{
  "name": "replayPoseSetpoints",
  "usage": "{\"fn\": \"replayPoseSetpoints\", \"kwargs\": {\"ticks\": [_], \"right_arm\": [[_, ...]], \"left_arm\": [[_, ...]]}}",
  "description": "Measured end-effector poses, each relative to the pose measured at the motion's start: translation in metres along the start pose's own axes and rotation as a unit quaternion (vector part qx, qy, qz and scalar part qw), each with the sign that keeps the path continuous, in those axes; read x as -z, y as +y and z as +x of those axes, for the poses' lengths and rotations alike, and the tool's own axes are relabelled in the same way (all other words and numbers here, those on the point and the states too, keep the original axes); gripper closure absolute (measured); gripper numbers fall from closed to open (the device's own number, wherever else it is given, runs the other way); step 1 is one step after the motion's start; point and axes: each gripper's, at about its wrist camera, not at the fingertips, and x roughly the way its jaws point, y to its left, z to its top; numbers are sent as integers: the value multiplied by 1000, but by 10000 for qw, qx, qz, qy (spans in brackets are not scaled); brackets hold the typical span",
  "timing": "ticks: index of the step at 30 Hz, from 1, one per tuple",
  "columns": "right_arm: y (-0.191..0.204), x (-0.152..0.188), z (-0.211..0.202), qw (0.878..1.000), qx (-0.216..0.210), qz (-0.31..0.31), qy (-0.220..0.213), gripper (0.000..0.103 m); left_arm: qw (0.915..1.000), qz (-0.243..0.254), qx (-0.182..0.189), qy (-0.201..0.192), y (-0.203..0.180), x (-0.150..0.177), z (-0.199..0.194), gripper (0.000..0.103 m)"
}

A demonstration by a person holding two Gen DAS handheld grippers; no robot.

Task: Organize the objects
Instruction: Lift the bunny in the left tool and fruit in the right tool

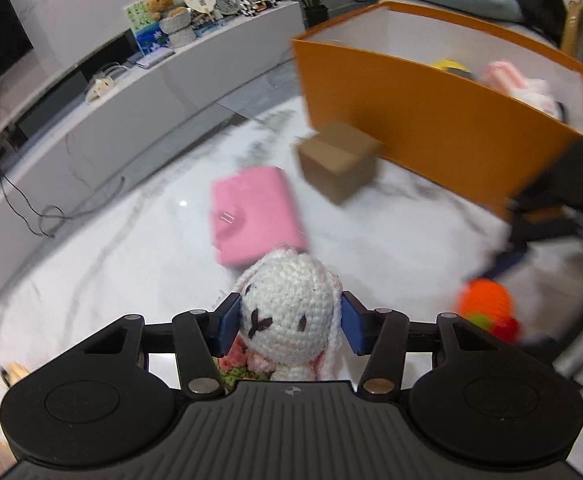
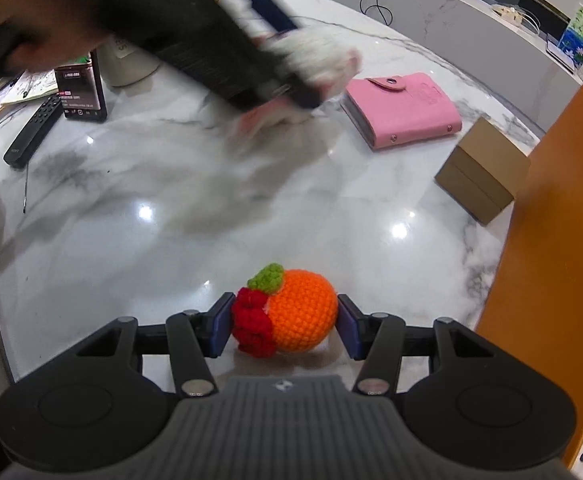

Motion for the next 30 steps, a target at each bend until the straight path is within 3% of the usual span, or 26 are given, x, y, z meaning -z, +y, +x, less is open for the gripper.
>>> {"fn": "replayPoseSetpoints", "kwargs": {"ticks": [5,12,21,25,30], "right_arm": [[-5,8,-1,9999,-51,136,39,47],[-8,11,1,9997,-87,231,64,47],[-6,8,7,10000,55,27,29,45],[-6,8,8,10000,62,-17,1,45],[-5,8,8,10000,71,-34,-14,47]], "left_arm": [[9999,107,25,66,-43,26,-16,42],[9994,334,-70,-28,-65,33,-16,41],[9977,542,-349,196,-70,32,15,37],[9979,424,-408,274,-65,32,25,34],[9995,-28,-219,243,-53,29,29,33]]}}
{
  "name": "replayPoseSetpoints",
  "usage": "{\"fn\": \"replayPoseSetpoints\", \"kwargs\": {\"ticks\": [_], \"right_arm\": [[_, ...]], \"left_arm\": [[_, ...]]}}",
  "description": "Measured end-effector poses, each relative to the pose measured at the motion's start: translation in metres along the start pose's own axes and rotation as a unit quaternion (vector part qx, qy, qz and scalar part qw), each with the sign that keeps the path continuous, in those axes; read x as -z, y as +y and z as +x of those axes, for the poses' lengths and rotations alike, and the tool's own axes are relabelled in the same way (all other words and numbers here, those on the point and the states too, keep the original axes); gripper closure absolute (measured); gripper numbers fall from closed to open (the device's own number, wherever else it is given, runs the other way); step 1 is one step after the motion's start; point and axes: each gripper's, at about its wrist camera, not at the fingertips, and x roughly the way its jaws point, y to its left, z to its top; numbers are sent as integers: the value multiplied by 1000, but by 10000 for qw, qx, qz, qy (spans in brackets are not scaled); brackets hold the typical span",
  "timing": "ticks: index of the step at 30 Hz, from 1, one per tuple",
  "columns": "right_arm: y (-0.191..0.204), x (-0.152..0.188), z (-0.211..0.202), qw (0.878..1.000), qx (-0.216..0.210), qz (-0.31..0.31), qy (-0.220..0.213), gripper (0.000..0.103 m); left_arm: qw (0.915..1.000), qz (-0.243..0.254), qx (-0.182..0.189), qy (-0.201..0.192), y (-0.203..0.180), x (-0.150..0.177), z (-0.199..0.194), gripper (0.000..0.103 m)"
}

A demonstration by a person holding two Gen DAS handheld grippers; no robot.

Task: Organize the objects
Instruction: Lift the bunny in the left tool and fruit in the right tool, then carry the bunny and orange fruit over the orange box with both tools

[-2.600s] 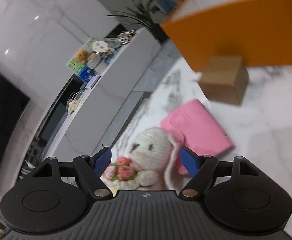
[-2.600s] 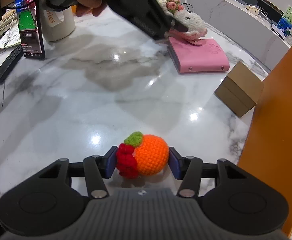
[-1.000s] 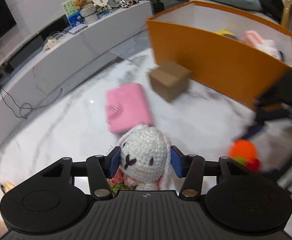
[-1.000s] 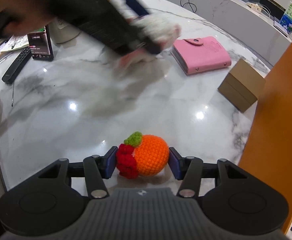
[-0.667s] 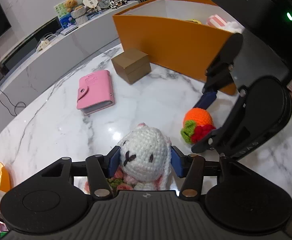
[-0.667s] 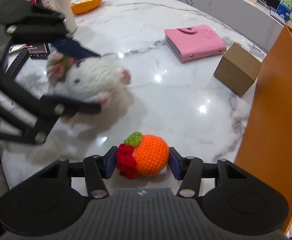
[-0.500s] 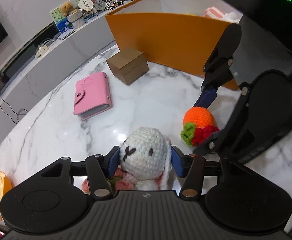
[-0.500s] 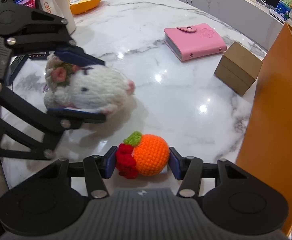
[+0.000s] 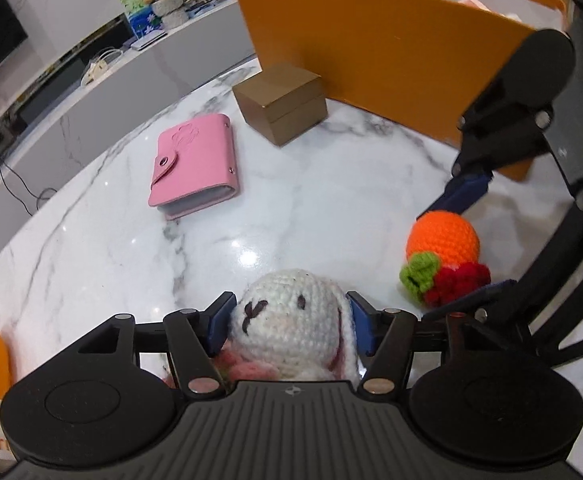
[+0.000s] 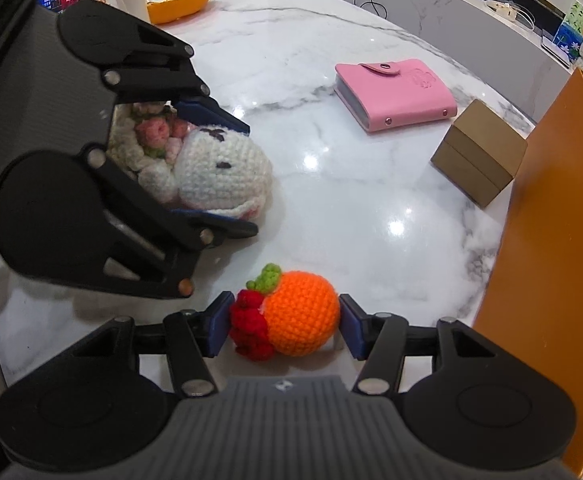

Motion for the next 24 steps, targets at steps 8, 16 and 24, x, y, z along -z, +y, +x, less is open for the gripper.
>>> {"fn": "replayPoseSetpoints", "kwargs": {"ticks": [8,16,24], "right_arm": [[0,0,-3,10000,-11,69,22,48],[-2,-5,-24,9995,20,136,-294,48],[-11,-13,-63,9964,38,261,-809,48]], "left_arm": [[9998,-167,-63,51,4,3,-3,40],[9995,-294,-116,-48,4,8,-16,42],[9978,-535,-252,-290,4,6,-33,43]]}}
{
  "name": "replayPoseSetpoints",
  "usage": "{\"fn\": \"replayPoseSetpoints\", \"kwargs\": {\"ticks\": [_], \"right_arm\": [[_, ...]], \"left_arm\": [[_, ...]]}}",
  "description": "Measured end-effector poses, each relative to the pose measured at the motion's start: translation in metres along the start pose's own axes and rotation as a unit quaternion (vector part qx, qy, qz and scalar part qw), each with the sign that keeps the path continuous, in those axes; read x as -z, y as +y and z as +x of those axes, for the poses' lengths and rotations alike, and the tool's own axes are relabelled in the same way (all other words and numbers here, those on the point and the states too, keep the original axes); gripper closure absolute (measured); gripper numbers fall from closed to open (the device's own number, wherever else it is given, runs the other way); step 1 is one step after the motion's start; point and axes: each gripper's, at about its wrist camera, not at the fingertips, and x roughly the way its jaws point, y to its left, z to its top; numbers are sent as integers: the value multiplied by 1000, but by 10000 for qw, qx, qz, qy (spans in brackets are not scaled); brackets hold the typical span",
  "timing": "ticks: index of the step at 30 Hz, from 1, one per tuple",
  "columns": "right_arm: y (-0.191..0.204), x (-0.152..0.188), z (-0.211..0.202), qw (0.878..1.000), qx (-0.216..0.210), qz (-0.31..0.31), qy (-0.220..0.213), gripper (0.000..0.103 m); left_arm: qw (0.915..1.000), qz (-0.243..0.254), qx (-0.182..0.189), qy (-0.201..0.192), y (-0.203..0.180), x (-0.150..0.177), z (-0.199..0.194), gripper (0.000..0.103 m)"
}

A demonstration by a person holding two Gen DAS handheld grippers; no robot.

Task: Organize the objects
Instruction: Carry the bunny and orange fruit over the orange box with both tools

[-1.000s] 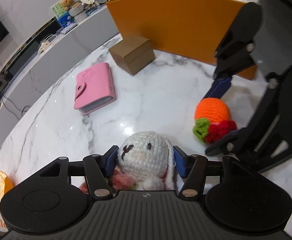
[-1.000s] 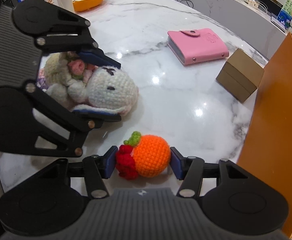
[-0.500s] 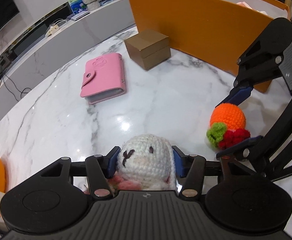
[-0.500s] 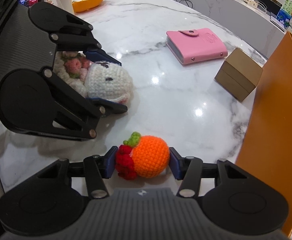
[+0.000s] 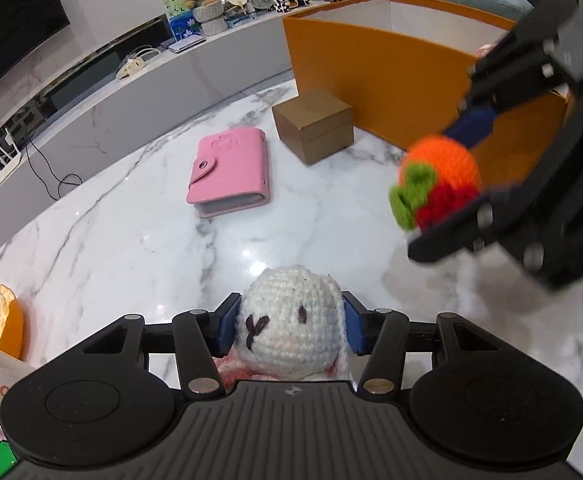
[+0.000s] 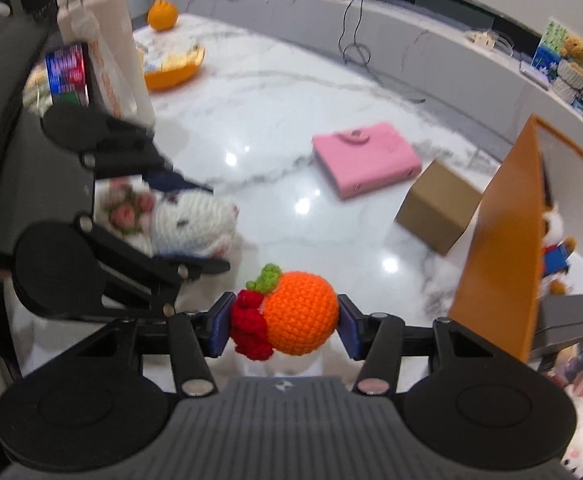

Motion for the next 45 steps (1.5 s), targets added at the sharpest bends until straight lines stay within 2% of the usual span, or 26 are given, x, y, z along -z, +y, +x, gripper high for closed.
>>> {"fn": "replayPoseSetpoints", "kwargs": {"ticks": [5,11,19,24,29,39,45], "right_arm": [[-15,-8,-25,9992,34,180,-349,48],[-44,-16,-61,9949,172,537,-836,48],[-100,-8,-102,9825,565,1234,-1279,48],[-137,6,-118,9711,859,1768,-1357,48],[-168,22,-127,9586,1114,2224,-1385,48],[-191,38,-141,9462,1320,2562,-1470,48],[-198,45,-146,9427,1396,2660,-1448,48]], "left_arm": [[9995,-184,-99,-242,-6,-10,-14,44],[9966,-464,89,-679,-14,-35,-34,45],[9892,-306,549,-1327,-40,-95,-60,45],[9847,0,742,-1577,-69,-133,-60,45],[9797,98,898,-1788,-93,-161,-54,45],[9751,-60,1235,-1839,-108,-184,-50,45],[9808,-202,1540,-1183,-110,-187,-19,45]]}}
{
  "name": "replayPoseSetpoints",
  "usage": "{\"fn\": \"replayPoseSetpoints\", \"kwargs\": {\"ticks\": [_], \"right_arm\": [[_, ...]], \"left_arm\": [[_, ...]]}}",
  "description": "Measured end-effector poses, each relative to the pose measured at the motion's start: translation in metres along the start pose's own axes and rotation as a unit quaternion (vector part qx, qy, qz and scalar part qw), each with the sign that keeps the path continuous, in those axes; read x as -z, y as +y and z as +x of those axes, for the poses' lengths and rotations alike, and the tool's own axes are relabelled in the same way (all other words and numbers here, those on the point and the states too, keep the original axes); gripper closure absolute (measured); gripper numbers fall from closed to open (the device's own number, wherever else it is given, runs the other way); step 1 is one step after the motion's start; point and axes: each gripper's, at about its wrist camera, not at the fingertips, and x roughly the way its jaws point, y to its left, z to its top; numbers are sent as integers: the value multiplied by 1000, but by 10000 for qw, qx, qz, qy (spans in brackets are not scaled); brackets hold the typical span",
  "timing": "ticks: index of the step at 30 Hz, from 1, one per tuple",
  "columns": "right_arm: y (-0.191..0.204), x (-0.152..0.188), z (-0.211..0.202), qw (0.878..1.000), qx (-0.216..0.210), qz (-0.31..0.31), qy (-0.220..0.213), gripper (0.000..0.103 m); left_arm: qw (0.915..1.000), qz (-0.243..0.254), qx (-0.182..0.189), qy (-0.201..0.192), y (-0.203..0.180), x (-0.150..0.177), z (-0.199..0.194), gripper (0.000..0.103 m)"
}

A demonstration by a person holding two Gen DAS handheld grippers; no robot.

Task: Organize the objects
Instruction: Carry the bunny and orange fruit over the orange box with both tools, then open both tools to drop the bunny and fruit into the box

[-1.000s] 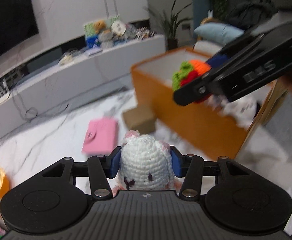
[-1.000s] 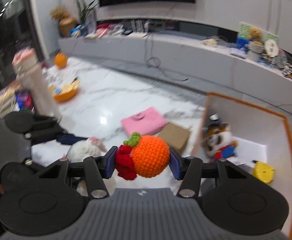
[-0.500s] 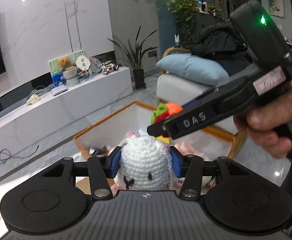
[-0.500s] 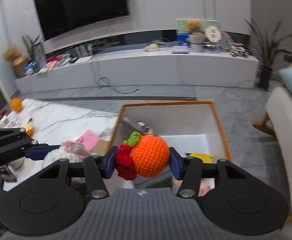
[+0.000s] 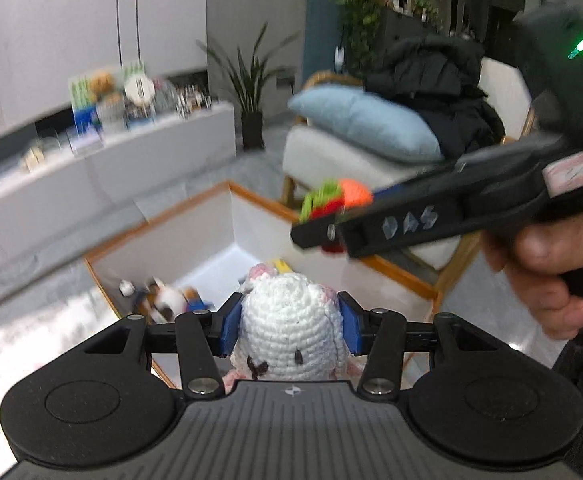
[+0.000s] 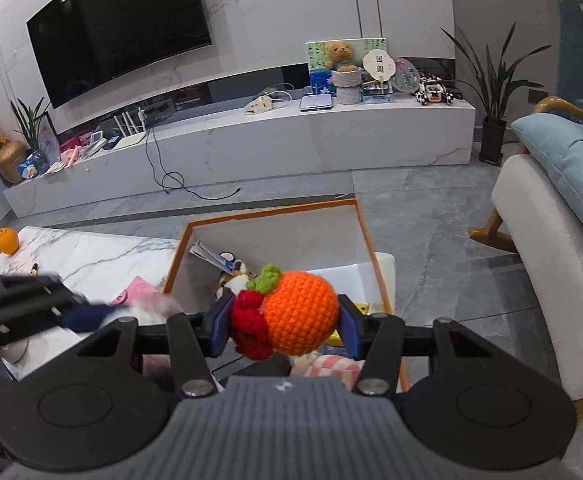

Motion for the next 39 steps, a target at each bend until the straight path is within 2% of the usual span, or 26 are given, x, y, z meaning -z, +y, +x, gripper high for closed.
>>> {"fn": "replayPoseSetpoints", "kwargs": {"ticks": [5,9,11,13,19,22,24,27,34,36,39], "right_arm": [[0,3,4,9999,63,-20,87,48],[-1,6,7,9999,89,-18,143,48],[-2,6,9,9998,97,-23,169,48],[-2,7,10,9998,98,-29,187,48],[3,9,15,9994,71,-124,304,48],[7,13,25,9986,85,-237,464,48],[9,16,33,9978,181,-311,562,48],[5,16,43,9972,249,-246,663,48],[-2,19,70,9942,428,-216,965,47],[-4,19,76,9937,467,-170,1000,47],[-5,17,83,9930,550,-146,1035,47]], "left_arm": [[9995,-152,104,242,10,6,17,45],[9975,-182,172,664,23,2,43,45],[9953,-130,72,960,29,2,58,46],[9940,-71,-24,1090,32,2,69,46],[9911,413,-744,1027,25,1,79,45],[9858,700,-990,1160,21,3,92,44],[9831,637,-1107,1311,27,5,103,44],[9844,264,-1014,1410,39,2,107,44],[9836,292,-986,1483,35,6,102,33],[9852,232,-909,1435,35,6,99,32],[9884,244,-846,1238,33,5,92,23]]}}
